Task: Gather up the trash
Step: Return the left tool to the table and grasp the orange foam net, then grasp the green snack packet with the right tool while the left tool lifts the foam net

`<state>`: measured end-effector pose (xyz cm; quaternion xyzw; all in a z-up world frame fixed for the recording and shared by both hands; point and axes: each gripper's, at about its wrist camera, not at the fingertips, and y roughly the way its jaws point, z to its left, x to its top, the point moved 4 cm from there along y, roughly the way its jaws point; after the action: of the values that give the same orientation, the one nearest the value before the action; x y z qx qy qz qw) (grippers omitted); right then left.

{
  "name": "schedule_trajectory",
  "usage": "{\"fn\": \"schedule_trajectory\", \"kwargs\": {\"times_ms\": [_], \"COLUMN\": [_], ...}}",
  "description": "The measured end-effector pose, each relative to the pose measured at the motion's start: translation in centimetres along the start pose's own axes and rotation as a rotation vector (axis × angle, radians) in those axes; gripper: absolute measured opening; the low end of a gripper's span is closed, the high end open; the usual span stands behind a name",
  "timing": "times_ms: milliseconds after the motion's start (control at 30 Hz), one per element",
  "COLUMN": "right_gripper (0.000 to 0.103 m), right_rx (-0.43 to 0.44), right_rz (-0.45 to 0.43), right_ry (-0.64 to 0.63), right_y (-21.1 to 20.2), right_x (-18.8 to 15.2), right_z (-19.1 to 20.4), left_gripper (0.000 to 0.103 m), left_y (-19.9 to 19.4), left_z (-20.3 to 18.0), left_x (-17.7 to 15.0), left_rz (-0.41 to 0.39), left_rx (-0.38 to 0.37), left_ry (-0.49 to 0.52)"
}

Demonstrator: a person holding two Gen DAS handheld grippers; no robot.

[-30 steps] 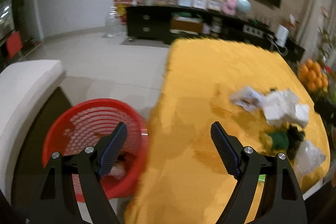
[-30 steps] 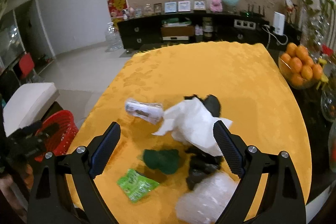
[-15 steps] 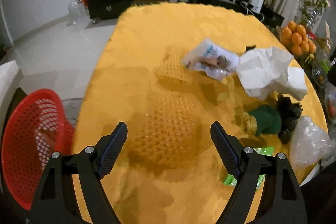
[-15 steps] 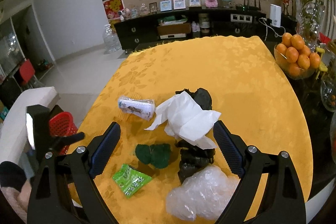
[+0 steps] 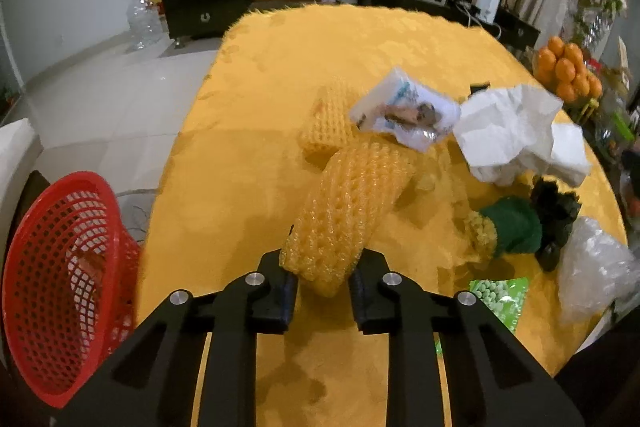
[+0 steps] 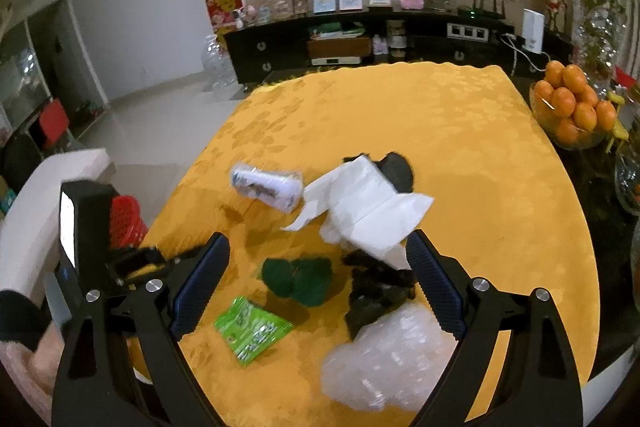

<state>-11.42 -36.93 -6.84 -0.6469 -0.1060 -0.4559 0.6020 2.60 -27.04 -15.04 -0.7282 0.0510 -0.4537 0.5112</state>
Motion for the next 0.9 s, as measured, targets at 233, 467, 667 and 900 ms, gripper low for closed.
{"fn": "schedule_trajectory", "kwargs": {"times_ms": [233, 467, 667, 900], "right_gripper": [0.087, 0.087, 0.087, 0.076], "right_rx": [0.054, 0.048, 0.037, 0.026], "right_rz": [0.099, 0.164, 0.19, 0.203], "right_ry": [-0.081, -0.158, -0.185, -0.243], "right_y": [2.1, 4.3, 6.0, 7.1], "right_x": [-3.2, -5.8, -6.7, -7.1], "right_z": [3.5, 5.8, 6.1, 6.7], "left_gripper": [0.02, 0.02, 0.02, 0.02], "left_y": [-3.4, -5.9, -6.5, -6.8], "left_z": [1.7, 3.1, 3.6, 4.2], "left_x": [0.5, 0.7, 0.6, 0.5], "left_rz": [-0.072, -0.114, -0.118, -0.121], "left_rx": [0.014, 0.028, 0.029, 0.037], "left_ry": [-0.053, -0.076, -0.087, -0.098]}}
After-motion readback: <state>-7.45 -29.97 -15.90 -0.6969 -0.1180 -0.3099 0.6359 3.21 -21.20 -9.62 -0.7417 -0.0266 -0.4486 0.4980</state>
